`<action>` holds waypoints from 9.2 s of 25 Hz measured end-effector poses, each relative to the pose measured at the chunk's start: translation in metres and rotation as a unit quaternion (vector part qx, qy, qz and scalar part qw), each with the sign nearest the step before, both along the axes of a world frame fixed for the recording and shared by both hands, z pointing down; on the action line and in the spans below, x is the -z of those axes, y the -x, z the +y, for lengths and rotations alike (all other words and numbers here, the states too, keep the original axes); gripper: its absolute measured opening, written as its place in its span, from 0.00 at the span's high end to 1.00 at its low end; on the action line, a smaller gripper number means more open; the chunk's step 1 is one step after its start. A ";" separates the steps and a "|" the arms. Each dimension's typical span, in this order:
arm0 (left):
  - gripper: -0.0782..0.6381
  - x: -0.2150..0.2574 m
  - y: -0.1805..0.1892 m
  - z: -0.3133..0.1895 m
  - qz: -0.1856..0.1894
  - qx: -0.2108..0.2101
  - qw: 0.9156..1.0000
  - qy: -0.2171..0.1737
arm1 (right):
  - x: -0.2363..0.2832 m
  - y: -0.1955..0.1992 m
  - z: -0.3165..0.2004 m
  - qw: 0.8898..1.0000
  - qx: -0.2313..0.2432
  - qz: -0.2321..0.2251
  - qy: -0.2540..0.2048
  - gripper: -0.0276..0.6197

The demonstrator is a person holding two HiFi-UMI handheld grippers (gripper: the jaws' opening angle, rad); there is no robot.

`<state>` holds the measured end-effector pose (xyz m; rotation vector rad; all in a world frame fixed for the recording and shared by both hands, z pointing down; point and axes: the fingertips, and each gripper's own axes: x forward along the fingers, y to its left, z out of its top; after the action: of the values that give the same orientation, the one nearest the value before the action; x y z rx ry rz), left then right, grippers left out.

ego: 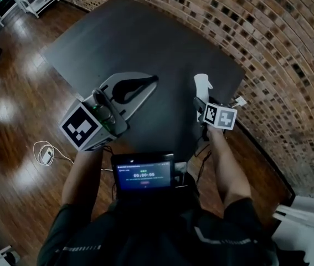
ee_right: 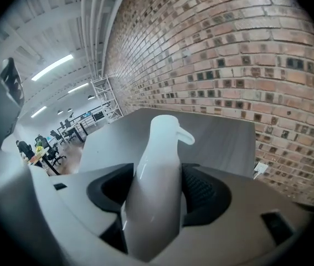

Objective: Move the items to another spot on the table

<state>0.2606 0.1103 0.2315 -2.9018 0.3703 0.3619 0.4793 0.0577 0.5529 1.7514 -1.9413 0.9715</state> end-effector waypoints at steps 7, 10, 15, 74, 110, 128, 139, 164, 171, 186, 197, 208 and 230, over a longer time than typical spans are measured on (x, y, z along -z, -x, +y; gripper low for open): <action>0.90 0.012 0.025 0.027 0.009 0.012 1.000 -0.014 | 0.032 0.029 0.024 0.999 0.023 -0.011 -0.036 0.53; 0.90 0.011 0.037 0.039 0.008 0.025 1.000 -0.002 | 0.045 0.047 0.029 0.997 0.046 -0.010 -0.054 0.53; 0.90 0.012 0.042 0.065 0.002 0.046 0.999 0.002 | 0.058 0.064 0.041 0.994 0.080 -0.014 -0.069 0.53; 0.90 0.015 0.464 -0.130 0.000 0.185 0.982 -0.036 | 0.148 0.568 -0.135 0.940 0.287 -0.067 -0.172 0.53; 0.90 0.015 0.591 -0.394 -0.029 0.096 0.994 -0.040 | 0.114 0.671 -0.387 0.969 0.152 -0.098 -0.171 0.53; 0.90 0.006 0.534 -0.507 -0.013 -0.129 0.991 -0.018 | 0.101 0.600 -0.443 0.984 -0.075 -0.036 -0.160 0.53; 0.90 0.005 0.527 -0.572 -0.009 -0.246 0.969 -0.024 | 0.081 0.588 -0.477 0.972 -0.193 0.002 -0.132 0.53; 0.90 -0.082 0.443 -0.622 -0.056 -0.311 0.947 0.058 | -0.124 0.532 -0.501 0.967 -0.239 -0.018 0.091 0.53; 0.90 -0.099 0.443 -0.629 -0.057 -0.310 0.945 0.082 | -0.142 0.539 -0.502 0.968 -0.228 -0.016 0.103 0.53; 0.90 -0.102 0.442 -0.630 -0.052 -0.310 0.945 0.089 | -0.148 0.539 -0.501 0.967 -0.229 -0.012 0.114 0.49; 0.90 -0.068 0.444 -0.631 -0.028 -0.316 0.946 0.064 | -0.084 0.513 -0.506 0.964 -0.265 0.007 0.031 0.42; 0.90 -0.009 0.461 -0.581 0.003 -0.313 0.949 0.024 | 0.110 0.525 -0.451 0.951 -0.231 0.021 -0.202 0.83; 0.90 -0.039 0.498 -0.531 0.027 -0.194 0.977 0.084 | 0.185 0.572 -0.313 0.924 -0.226 0.103 -0.291 0.95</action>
<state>-0.2377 -0.4204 0.2704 -3.1278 -0.1739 0.4900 -0.0927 -0.2551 0.3684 2.5922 -1.8363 0.2973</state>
